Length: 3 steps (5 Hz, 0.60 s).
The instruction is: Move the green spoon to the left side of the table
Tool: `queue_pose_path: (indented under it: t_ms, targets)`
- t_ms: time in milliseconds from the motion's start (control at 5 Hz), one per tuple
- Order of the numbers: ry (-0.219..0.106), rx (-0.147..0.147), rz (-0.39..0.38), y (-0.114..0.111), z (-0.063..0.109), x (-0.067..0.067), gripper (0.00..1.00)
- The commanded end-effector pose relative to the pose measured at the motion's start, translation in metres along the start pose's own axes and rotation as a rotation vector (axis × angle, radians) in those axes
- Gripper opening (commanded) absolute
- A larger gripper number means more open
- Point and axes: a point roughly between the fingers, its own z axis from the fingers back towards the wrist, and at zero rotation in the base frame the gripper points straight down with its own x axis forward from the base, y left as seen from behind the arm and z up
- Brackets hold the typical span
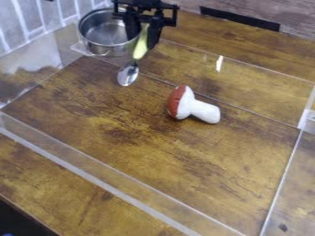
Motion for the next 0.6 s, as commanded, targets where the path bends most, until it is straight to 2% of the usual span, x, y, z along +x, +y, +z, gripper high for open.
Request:
queue_pose_path:
  t_ms: [0,200,400]
  targets:
    - [-0.093,-0.002,-0.007,-0.0042,0.0331,-0.0019,0.00]
    - [-0.088,0.010,-0.024,-0.0102,0.0290,-0.0039,0.00]
    - [-0.081,0.020,-0.018,-0.0068,0.0344,0.0005,0.00]
